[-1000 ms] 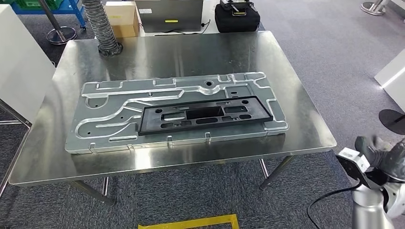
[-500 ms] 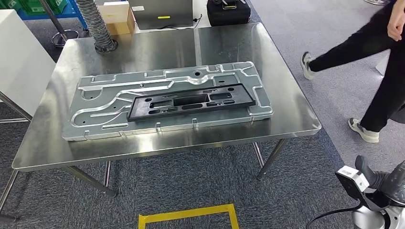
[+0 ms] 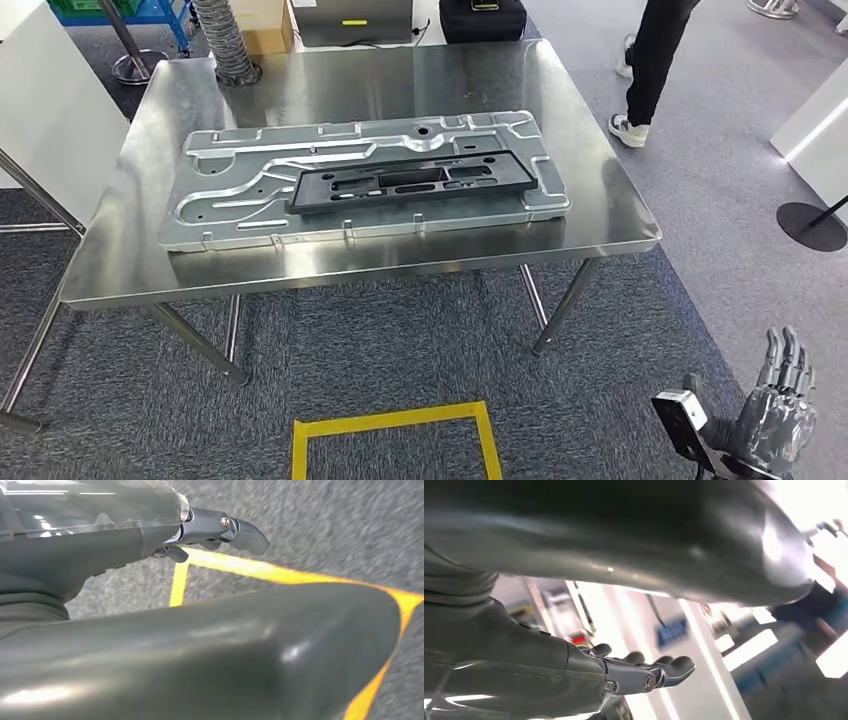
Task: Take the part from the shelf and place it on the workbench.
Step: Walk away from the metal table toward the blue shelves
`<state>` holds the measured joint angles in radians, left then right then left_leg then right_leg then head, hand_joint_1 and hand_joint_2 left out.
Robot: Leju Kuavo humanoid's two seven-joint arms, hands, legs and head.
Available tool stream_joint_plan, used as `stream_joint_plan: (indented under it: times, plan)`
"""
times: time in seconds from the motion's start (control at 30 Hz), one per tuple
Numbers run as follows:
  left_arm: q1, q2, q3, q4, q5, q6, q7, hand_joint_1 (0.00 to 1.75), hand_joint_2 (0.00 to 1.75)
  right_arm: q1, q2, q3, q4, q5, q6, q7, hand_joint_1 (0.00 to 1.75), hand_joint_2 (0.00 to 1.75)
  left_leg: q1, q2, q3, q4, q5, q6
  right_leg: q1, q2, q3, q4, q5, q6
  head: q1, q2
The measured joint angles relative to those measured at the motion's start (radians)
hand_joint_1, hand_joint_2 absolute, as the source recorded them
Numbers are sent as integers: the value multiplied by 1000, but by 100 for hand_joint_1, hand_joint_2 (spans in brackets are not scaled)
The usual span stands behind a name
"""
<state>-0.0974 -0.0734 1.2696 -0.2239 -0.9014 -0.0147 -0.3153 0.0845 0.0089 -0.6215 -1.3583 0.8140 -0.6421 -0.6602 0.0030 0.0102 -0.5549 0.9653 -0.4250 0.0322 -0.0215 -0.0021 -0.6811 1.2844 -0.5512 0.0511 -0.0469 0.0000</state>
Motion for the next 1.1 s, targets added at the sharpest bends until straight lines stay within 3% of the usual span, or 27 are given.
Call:
stream_joint_plan:
  times: [0.07,0.13,0.17,0.2,0.27,0.3,0.33,0.4,0.43,0.47,0.5,0.53,0.6,0.67,0.7,0.77,0.8,0.83,0.87,0.93,0.97,1.0,1.03,1.1]
  plan:
    - [1,-5,0,0,-3,0,-2,0,0,-26,0,-60,158,37,-16,-18,0,0,1,0,-29,11,16,-7,-6,0,94,-105,52,2,0,0]
    - [2,-9,0,0,-7,-1,-6,0,0,-52,-8,-119,321,69,-33,-25,0,0,0,-1,-47,23,28,-17,-4,1,200,-257,42,-4,0,0]
    - [2,-10,0,0,-9,-1,-9,0,0,-62,-13,-143,391,80,-38,-28,0,0,0,-1,-51,27,34,-23,-1,1,228,-303,28,-10,-1,0]
    - [2,-11,0,0,-10,-1,-12,0,0,-71,-19,-168,461,86,-41,-29,0,0,0,-1,-53,28,40,-29,3,2,236,-321,21,-17,-1,0]
    - [4,-12,0,0,-11,-1,-15,0,0,-81,-26,-212,572,89,-43,-29,0,0,2,-2,-57,31,48,-42,4,1,224,-318,32,-31,-1,0]
    - [6,-12,0,0,-11,0,-16,0,0,-85,-29,-231,621,89,-43,-26,0,0,4,-3,-65,44,30,-47,4,-1,215,-317,41,-39,-1,0]
    - [8,-12,0,0,-11,0,-16,0,0,-89,-29,-247,663,91,-43,-20,0,0,6,-3,-77,74,-7,-51,4,-3,204,-317,52,-47,-1,0]
    - [11,-14,0,0,-12,1,-17,0,0,-103,-32,-274,755,95,-42,4,0,0,8,-4,-109,185,-116,-54,8,-4,176,-316,75,-56,-1,0]
    - [11,-15,0,0,-13,1,-16,0,0,-109,-33,-289,802,98,-41,21,0,0,8,-4,-120,247,-155,-54,11,-4,160,-315,87,-58,-1,0]
    - [11,-16,0,0,-14,1,-16,0,0,-114,-34,-302,843,101,-40,38,0,0,8,-4,-125,295,-173,-53,14,-5,145,-312,96,-59,-1,0]
    - [11,-16,0,0,-14,2,-16,0,0,-117,-35,-313,882,104,-35,61,0,0,7,-4,-113,315,-162,-51,16,-5,126,-307,107,-59,-1,0]
    - [11,-17,0,0,-15,2,-16,0,0,-119,-35,-322,913,106,-27,86,0,0,6,-4,-85,302,-135,-47,18,-6,108,-301,116,-58,-1,0]
    - [9,-16,-1,0,-18,3,-16,0,0,-127,-35,-335,963,113,-7,138,0,0,2,-5,19,185,-95,-35,21,-6,72,-285,134,-54,-2,0]
    - [4,-17,-1,0,-22,3,-17,0,0,-135,-35,-345,1000,123,11,181,0,0,-4,-5,104,55,-112,-24,22,-5,55,-277,151,-46,-1,0]
    - [3,-17,-2,0,-25,2,-18,0,0,-138,-35,-348,1017,129,21,205,0,0,-6,-5,120,22,-124,-20,21,-5,53,-278,160,-40,-1,0]
    - [4,-21,-2,0,-32,1,-19,0,0,-140,-32,-351,1046,143,51,269,0,0,-7,-4,113,11,-111,-8,19,-4,52,-282,176,-28,-1,0]
    - [4,-23,-3,1,-36,0,-20,0,0,-141,-29,-353,1060,149,68,306,0,0,-6,-1,105,9,-99,0,17,-2,47,-276,166,-22,-1,0]
    - [4,-25,-4,1,-39,-1,-20,0,0,-140,-25,-355,1072,155,84,340,0,0,-4,1,94,6,-86,7,16,0,38,-255,134,-16,-1,0]
    - [4,-26,-5,2,-41,-2,-20,0,0,-139,-21,-356,1082,161,99,370,0,0,-3,3,79,4,-72,12,13,1,25,-215,84,-11,-1,0]
    - [4,-26,-9,2,-44,-3,-20,0,0,-139,-13,-357,1097,181,124,414,0,0,-4,4,45,5,-46,16,10,2,-4,-87,-26,0,-1,0]
    - [5,-26,-11,2,-45,-4,-20,0,0,-140,-8,-356,1103,196,135,432,0,0,-5,4,26,7,-33,15,9,1,-10,-27,-50,4,-1,0]
    - [5,-26,-12,2,-45,-4,-19,0,0,-140,-3,-354,1108,212,146,449,0,0,-6,5,7,11,-20,14,7,1,-4,8,-46,6,-1,0]
    - [5,-26,-13,2,-48,-4,-18,0,0,-140,3,-351,1113,224,157,465,0,0,-6,5,-11,15,-8,12,6,1,20,7,-20,7,-1,0]
    - [5,-27,-18,2,-54,-3,-17,0,0,-142,12,-347,1120,236,179,491,0,0,-6,5,-43,24,12,6,6,1,121,-101,30,2,-1,0]
